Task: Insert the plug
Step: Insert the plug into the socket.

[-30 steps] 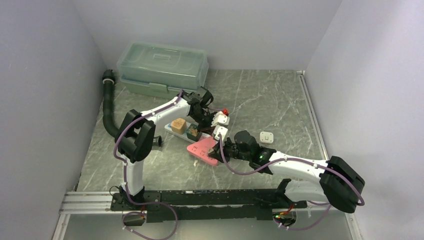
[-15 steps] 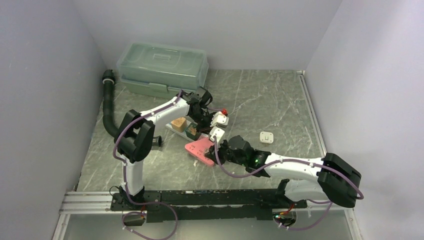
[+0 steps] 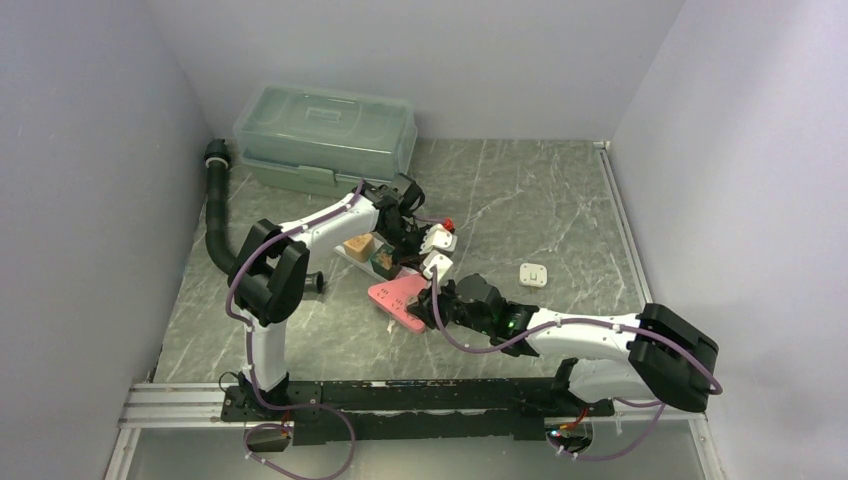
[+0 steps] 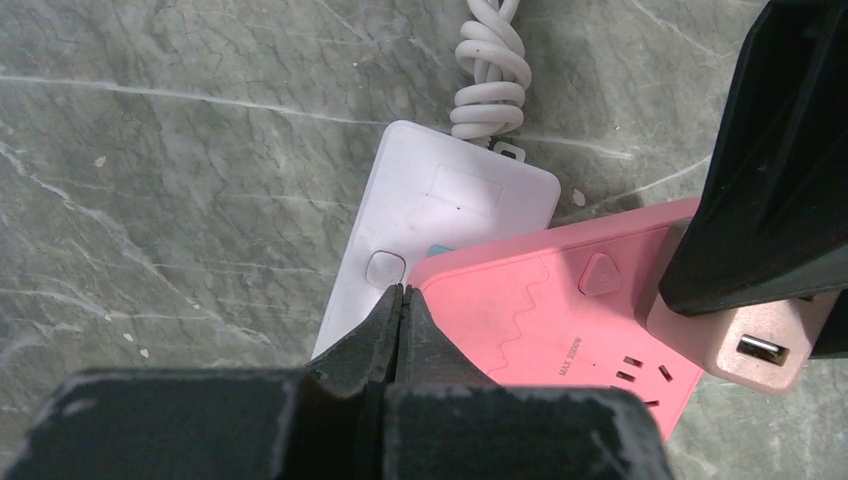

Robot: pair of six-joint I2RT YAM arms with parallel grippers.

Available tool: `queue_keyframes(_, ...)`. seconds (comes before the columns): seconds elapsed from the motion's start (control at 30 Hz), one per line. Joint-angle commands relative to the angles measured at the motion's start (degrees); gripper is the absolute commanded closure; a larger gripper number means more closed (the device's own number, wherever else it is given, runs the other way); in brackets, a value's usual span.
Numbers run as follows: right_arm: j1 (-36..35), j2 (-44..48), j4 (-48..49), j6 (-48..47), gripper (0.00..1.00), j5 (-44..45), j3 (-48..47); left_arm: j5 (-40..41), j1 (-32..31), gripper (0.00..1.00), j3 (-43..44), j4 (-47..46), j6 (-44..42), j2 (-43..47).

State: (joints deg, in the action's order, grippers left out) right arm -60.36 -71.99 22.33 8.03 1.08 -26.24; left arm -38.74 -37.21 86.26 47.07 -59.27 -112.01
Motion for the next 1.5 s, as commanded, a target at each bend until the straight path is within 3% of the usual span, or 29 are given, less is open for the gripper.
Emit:
queue_keyframes(0.0,-2.13,-4.72,-12.08,4.09,1.00,-7.52,3.21,11.93,0.75,1.00,-3.64,0.82,-3.74,-5.57)
queue_keyframes(0.33,-5.98,-10.02,-15.18,6.32,1.00,-4.39,-0.08,11.93,1.13,1.00,-5.38,-0.14,-3.86,-5.42)
queue_keyframes(0.43,-7.91,-9.35,-16.67,7.39,0.71,-0.11,-0.77,11.83,1.13,1.00,-5.72,-0.68,-3.29,-5.08)
queue_keyframes(0.67,-8.28,-5.19,-21.76,5.08,0.38,6.88,-4.59,11.69,1.11,1.00,-5.59,-1.29,-2.81,-4.50)
queue_keyframes(0.7,-8.28,-5.04,-22.03,4.52,0.25,7.21,-5.82,11.51,1.09,1.00,-5.46,-1.20,-2.60,-4.41)
queue_keyframes(0.73,-8.28,-4.75,-23.71,4.16,0.04,7.52,-6.89,11.30,1.10,1.00,-5.36,-1.24,-2.41,-4.30)
queue_keyframes(0.77,-8.28,-4.15,-24.41,3.77,0.01,7.87,-8.22,11.04,1.09,1.00,-5.31,-1.20,-2.23,-4.17)
queue_keyframes(1.13,-7.58,5.39,-32.55,-2.03,0.00,10.68,-17.69,9.65,0.94,1.00,-4.75,-1.24,-1.12,-4.14)
queue_keyframes(1.23,-7.58,5.81,-31.50,-4.97,0.09,9.14,-18.95,9.52,0.93,1.00,-4.59,-1.31,-1.07,-4.25)
queue_keyframes(1.4,-6.91,1.18,-31.39,-8.44,0.38,5.51,-22.11,9.54,0.97,1.00,-3.92,-1.20,-0.77,-4.62)
queue_keyframes(1.47,-6.67,0.23,-30.67,-8.39,0.40,5.21,-22.23,9.44,0.96,1.00,-3.76,-1.38,-0.48,-4.78)
